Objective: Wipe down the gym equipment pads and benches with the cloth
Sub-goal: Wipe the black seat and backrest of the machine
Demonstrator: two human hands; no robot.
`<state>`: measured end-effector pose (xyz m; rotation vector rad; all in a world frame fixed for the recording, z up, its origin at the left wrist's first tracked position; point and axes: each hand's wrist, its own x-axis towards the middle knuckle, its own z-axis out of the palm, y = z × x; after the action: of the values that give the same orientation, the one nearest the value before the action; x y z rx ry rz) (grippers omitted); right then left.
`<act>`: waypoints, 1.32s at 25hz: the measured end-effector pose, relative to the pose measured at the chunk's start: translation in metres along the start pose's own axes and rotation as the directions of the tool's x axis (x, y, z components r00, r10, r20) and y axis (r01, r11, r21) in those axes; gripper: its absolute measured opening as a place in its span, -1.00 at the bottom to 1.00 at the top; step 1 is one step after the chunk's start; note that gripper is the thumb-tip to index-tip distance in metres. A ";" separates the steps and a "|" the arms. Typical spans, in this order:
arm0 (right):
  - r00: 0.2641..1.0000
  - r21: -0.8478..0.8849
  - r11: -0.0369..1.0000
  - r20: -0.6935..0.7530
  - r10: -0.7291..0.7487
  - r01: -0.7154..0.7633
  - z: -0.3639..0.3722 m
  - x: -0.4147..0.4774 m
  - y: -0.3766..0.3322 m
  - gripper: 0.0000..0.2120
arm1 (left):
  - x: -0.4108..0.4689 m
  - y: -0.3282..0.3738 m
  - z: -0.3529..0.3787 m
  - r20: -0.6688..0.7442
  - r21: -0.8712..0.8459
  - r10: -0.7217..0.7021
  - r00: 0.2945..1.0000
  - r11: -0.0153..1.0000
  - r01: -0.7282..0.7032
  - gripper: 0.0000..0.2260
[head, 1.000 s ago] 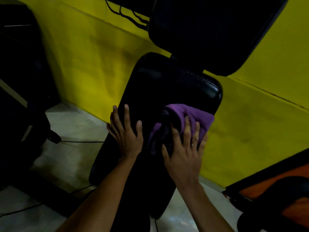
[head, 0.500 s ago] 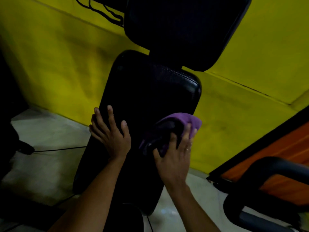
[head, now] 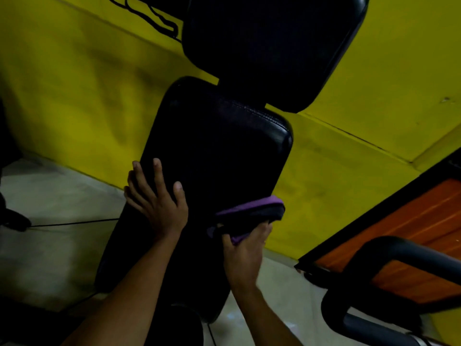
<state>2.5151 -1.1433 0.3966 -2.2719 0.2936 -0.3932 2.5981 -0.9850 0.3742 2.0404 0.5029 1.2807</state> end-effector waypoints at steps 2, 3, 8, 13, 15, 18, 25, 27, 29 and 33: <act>0.998 0.026 0.998 0.029 -0.062 0.061 -0.004 0.003 -0.002 0.02 | 0.001 0.001 0.000 0.000 0.004 0.012 1.000 1.000 -0.012 -0.48; 0.994 0.060 0.992 -0.014 -0.112 0.112 -0.008 0.011 -0.017 0.00 | 0.001 0.000 -0.001 0.007 0.004 0.002 1.000 1.000 -0.002 -0.48; 0.914 -0.096 0.963 -0.301 -0.271 0.254 -0.022 0.055 -0.082 -0.03 | 0.000 0.002 -0.008 0.072 -0.010 -0.044 0.996 0.999 0.045 -0.47; 0.853 -0.450 0.783 -0.083 -0.516 0.430 -0.008 0.016 -0.010 -0.19 | -0.001 -0.005 -0.004 0.066 0.027 -0.004 0.998 1.000 0.002 -0.48; 0.842 -0.504 0.743 -0.055 -0.536 0.440 -0.010 0.016 -0.019 -0.14 | -0.002 -0.007 -0.004 0.053 0.021 -0.006 0.999 1.000 0.005 -0.48; 0.732 -0.566 0.594 0.025 -0.681 0.572 -0.010 0.031 -0.075 -0.22 | -0.002 -0.008 -0.003 0.059 0.013 0.018 0.998 1.000 -0.018 -0.47; 0.413 -0.518 0.141 0.458 -0.787 0.843 0.008 0.025 -0.036 -0.15 | -0.051 -0.052 -0.020 0.110 0.088 -0.196 0.975 0.978 0.187 -0.46; 0.348 -0.536 0.027 0.508 -0.788 0.844 -0.019 0.037 -0.020 -0.13 | -0.055 -0.056 -0.024 0.136 0.077 -0.232 0.963 0.972 0.223 -0.46; 0.389 -0.589 0.079 0.423 -0.818 0.804 -0.031 0.052 -0.046 -0.19 | -0.058 -0.062 -0.028 0.145 0.078 -0.285 0.947 0.958 0.276 -0.45; 0.442 -0.592 0.159 0.370 -0.817 0.790 0.019 0.048 -0.100 -0.23 | -0.069 -0.074 -0.027 0.143 0.128 -0.277 0.950 0.957 0.260 -0.45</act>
<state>2.5745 -1.0807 0.4686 -3.0330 -1.0885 -1.0222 2.5456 -0.9674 0.2857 2.0576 0.7599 0.9380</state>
